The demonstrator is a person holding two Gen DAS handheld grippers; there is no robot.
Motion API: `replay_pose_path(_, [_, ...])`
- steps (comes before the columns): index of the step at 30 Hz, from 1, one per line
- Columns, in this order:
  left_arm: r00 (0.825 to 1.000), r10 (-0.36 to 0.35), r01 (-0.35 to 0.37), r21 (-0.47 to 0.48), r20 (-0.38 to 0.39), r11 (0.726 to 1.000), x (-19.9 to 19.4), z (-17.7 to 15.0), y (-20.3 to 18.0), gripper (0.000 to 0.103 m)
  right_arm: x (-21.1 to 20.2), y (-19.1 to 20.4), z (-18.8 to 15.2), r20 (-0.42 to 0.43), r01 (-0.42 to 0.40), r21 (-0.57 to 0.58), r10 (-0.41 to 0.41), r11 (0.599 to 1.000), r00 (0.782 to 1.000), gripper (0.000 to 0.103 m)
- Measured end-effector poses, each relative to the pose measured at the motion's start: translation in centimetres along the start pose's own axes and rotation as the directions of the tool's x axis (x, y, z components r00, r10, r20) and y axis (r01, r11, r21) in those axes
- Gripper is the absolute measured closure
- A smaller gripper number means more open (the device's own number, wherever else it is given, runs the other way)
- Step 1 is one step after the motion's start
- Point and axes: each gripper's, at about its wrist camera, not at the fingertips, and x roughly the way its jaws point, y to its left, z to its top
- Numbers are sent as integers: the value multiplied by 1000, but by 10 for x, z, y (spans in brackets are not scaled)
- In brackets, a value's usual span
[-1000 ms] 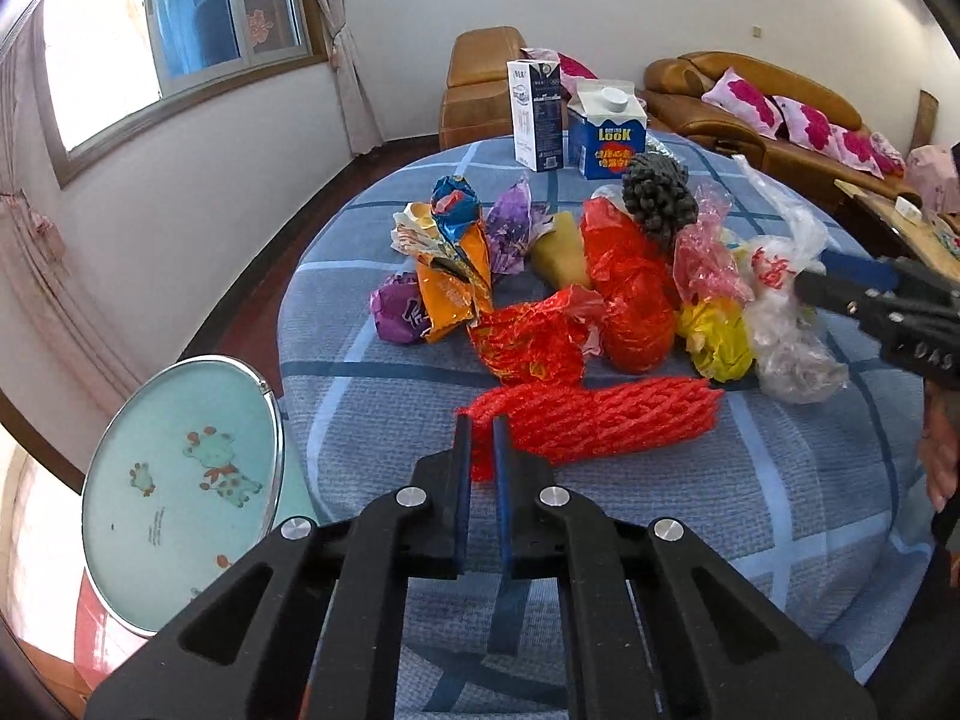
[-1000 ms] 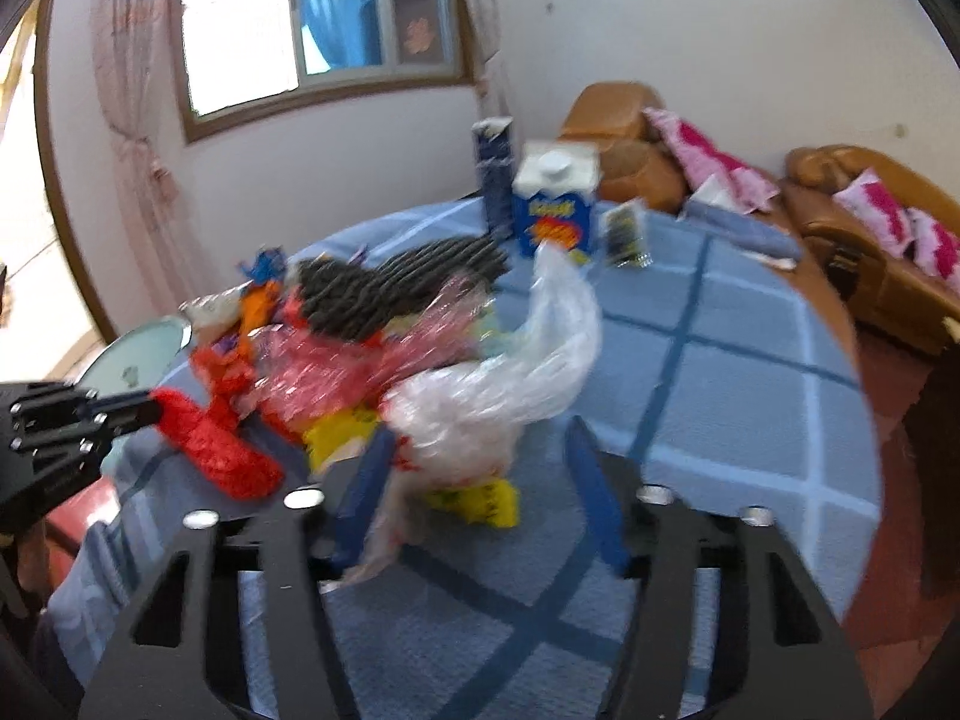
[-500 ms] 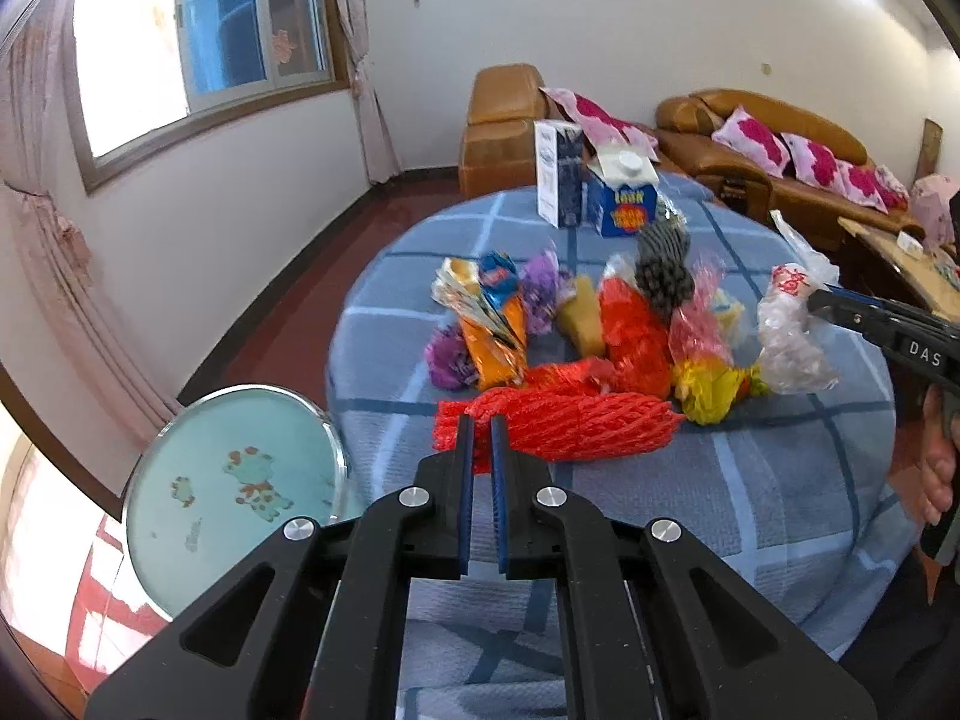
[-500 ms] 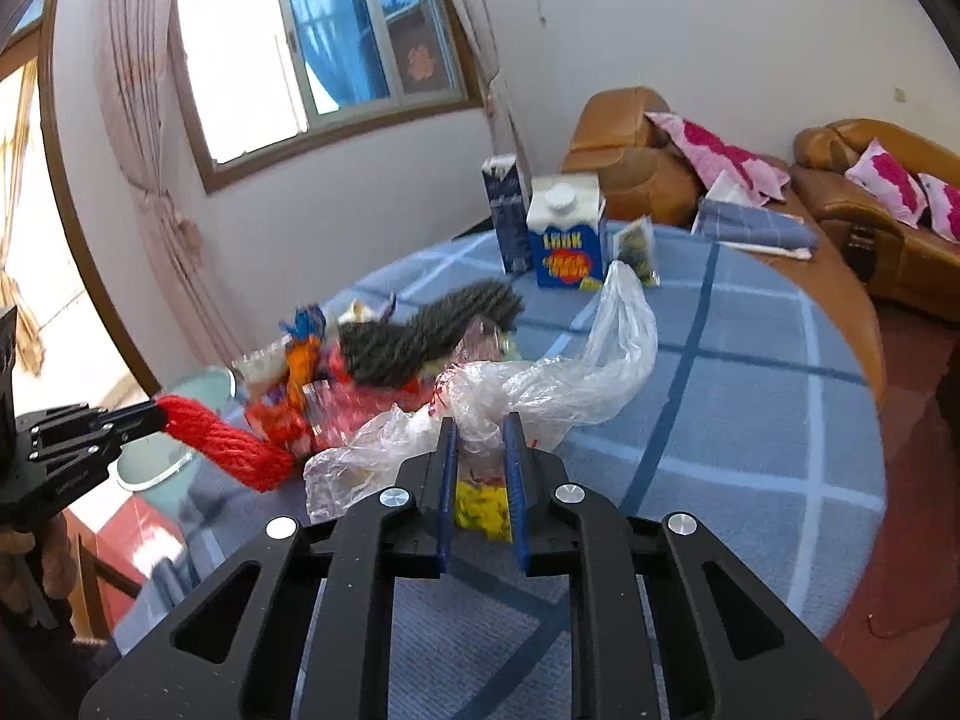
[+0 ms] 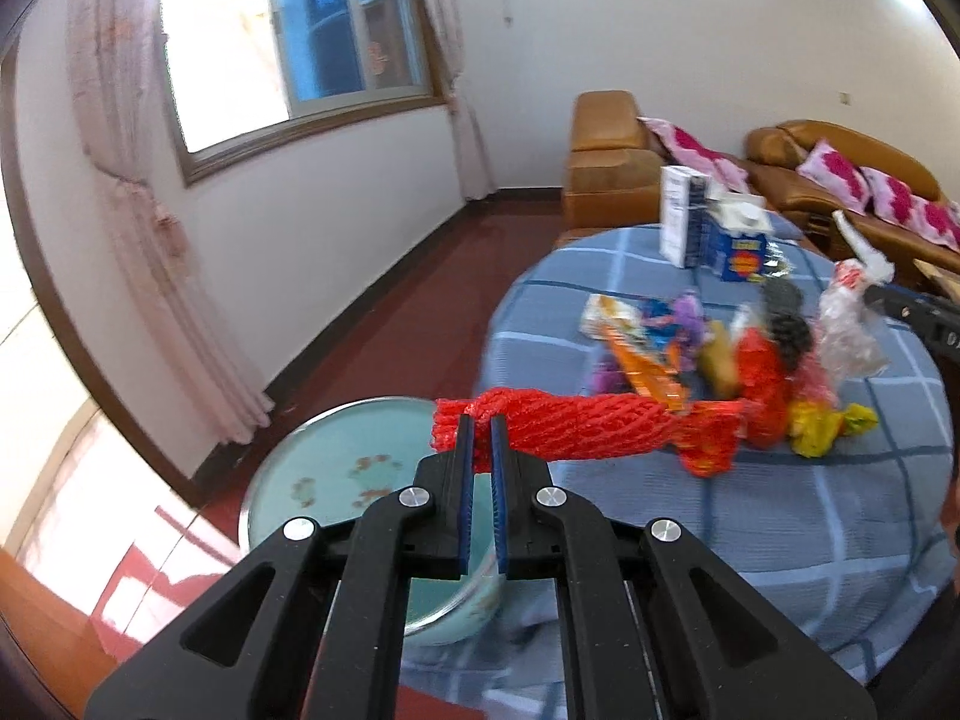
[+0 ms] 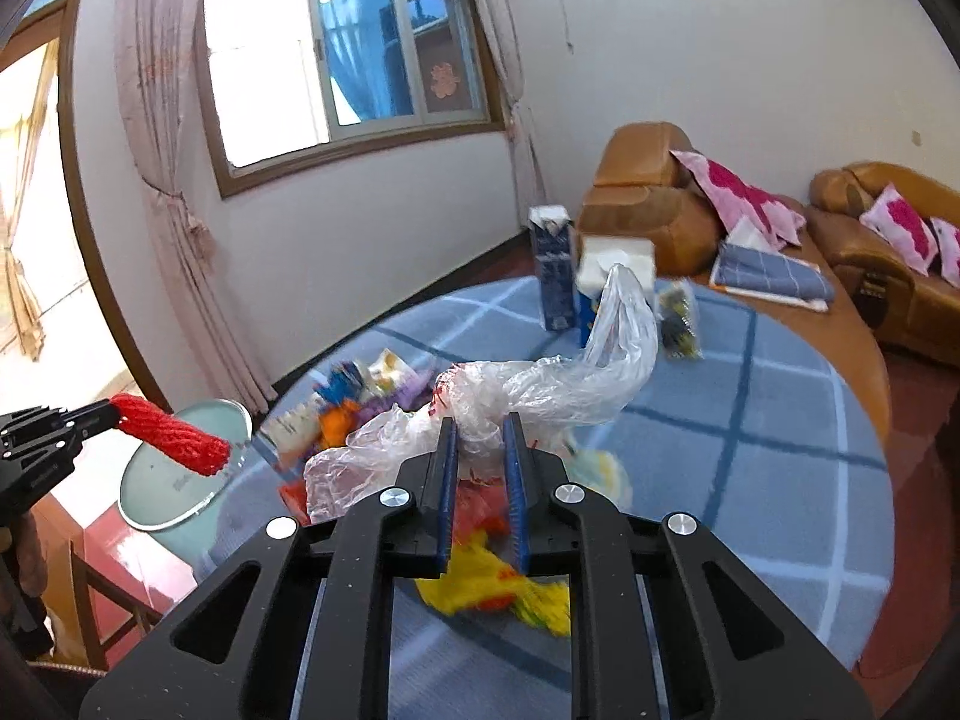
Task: Collect trash
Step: 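Carry the red mesh net and clear bag over the blue bin with both tools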
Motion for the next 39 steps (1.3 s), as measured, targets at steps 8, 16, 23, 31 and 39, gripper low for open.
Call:
replay_pose_path(8, [994,106,-107,-49,-22,993,0,-5,42,98,36,41,24,-10,-42,-87,42,995,999,87])
replay_pose_path(16, [982,183,-185,-81,-37,979,1,-8,70,98,71,77,31,-41,-85,-153,79,985,996,87])
replay_pose_path(23, [969,242,-246,-103,-54,964,5,-10,91,98,94,108,35,-63,-119,-207,108,971,992,87])
replay_pose_path(31, [955,287,-294,-120,-78,948,8,-16,106,98,112,137,36,-88,-154,-258,136,954,987,87])
replay_pose_path(39, [943,321,-331,-141,-86,933,2,-18,123,98,126,159,37,-104,-175,-299,151,938,983,87])
